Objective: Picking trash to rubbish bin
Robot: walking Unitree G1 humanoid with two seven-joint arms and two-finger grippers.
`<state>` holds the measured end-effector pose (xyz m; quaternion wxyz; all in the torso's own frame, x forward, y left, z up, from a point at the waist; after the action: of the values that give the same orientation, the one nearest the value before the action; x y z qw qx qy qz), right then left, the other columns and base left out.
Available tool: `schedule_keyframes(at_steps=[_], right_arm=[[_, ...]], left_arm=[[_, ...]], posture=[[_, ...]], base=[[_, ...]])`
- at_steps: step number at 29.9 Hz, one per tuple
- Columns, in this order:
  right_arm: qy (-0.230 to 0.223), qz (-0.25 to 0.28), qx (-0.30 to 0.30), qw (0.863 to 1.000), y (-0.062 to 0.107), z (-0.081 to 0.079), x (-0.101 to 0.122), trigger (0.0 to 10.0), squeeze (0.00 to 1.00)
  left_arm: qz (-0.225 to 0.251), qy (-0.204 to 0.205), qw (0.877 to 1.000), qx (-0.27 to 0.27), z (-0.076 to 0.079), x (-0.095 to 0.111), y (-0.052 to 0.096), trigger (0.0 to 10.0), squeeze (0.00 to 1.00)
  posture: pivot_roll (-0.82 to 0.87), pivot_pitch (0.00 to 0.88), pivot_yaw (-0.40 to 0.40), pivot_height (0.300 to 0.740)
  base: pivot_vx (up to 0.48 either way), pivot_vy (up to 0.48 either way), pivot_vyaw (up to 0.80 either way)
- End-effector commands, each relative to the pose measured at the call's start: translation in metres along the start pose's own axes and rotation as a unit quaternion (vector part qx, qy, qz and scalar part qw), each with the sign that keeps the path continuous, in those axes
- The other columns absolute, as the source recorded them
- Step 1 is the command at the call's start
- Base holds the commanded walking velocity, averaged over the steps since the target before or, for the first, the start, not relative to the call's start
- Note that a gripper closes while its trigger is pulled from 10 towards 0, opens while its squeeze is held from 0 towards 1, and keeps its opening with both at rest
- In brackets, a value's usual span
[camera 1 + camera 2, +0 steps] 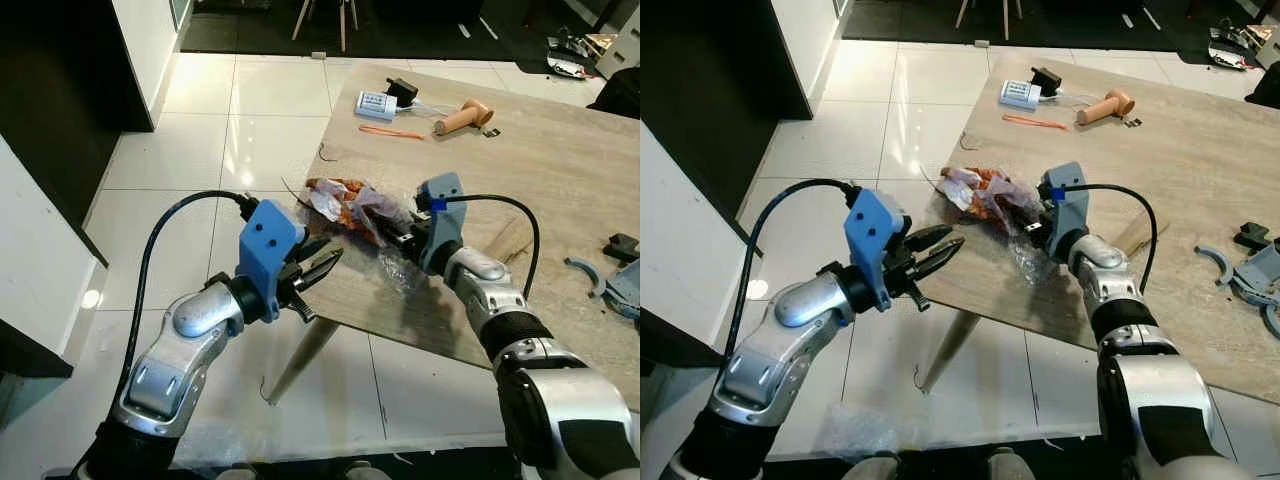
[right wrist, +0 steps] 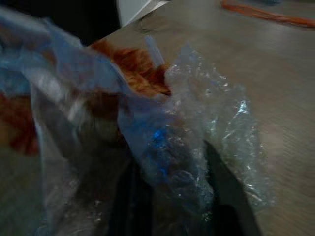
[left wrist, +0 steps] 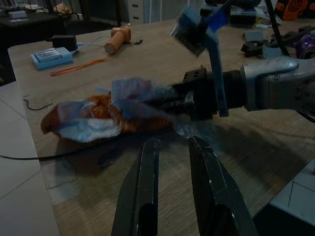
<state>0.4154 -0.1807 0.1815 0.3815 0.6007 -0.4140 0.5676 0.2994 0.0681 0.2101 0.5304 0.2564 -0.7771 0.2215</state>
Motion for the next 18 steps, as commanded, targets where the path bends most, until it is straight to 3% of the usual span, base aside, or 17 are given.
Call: schedule_keyframes(at_steps=[1,8,9,10,12,13,14,18], right_arm=[[-0.028,-0.001,-0.025,0.999,0.006,0.008,-0.008,0.0,0.00],[-0.046,0.057,-0.049,0.996,0.010,0.013,0.006,0.0,0.00],[-0.031,0.122,-0.069,0.990,0.014,0.018,0.031,0.0,0.00],[-0.031,0.122,-0.069,0.990,0.014,0.018,0.031,0.0,0.00],[-0.019,0.169,-0.083,0.982,0.018,0.022,0.053,0.0,0.00],[-0.014,0.188,-0.093,0.978,0.020,0.024,0.063,6.0,0.00],[-0.012,0.201,-0.100,0.974,0.022,0.025,0.070,10.0,0.00],[-0.009,0.233,-0.127,0.964,0.033,0.030,0.086,10.0,0.00]], left_arm=[[-0.003,-0.001,1.000,-0.012,0.002,-0.002,0.000,10.0,0.00],[0.002,-0.002,1.000,-0.016,0.001,-0.002,-0.005,10.0,0.00],[0.004,-0.007,1.000,-0.001,-0.004,-0.002,-0.007,10.0,0.00],[0.004,-0.007,1.000,-0.001,-0.004,-0.002,-0.007,10.0,0.00],[0.004,-0.010,1.000,0.022,-0.010,-0.003,-0.007,10.0,0.00],[0.004,-0.008,0.999,0.036,-0.014,-0.004,-0.007,10.0,0.00],[0.002,-0.007,0.999,0.048,-0.018,-0.005,-0.006,10.0,0.00],[0.008,0.004,0.997,0.080,-0.027,-0.004,-0.003,10.0,0.00]], posture=[[-0.03,0.199,-0.011,0.740],[-0.05,0.168,-0.004,0.740],[-0.05,0.144,-0.006,0.740],[-0.05,0.144,-0.006,0.740],[-0.06,0.128,-0.007,0.740],[-0.07,0.121,-0.007,0.740],[-0.07,0.117,-0.008,0.740],[-0.07,0.113,-0.013,0.740]], base=[[0.000,0.000,0.00],[0.000,0.000,0.00],[0.000,0.000,0.00],[0.000,0.000,0.00],[0.000,0.000,0.00],[0.000,0.000,0.00],[0.000,0.000,0.00],[0.000,0.000,0.00]])
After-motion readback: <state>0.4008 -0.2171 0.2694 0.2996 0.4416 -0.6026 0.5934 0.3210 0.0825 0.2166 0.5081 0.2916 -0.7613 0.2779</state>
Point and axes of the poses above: a point about 5 cm out from each wrist's last joint towards the gripper, its own y axis pointing back from the gripper into the wrist, its own x axis along the axis of the wrist's last joint, z = x × y, the point moved 2 cm from there along -y, pointing out of the wrist towards the gripper, and after that the axes turned 7 degrees about -y, right-handed, at the moved point
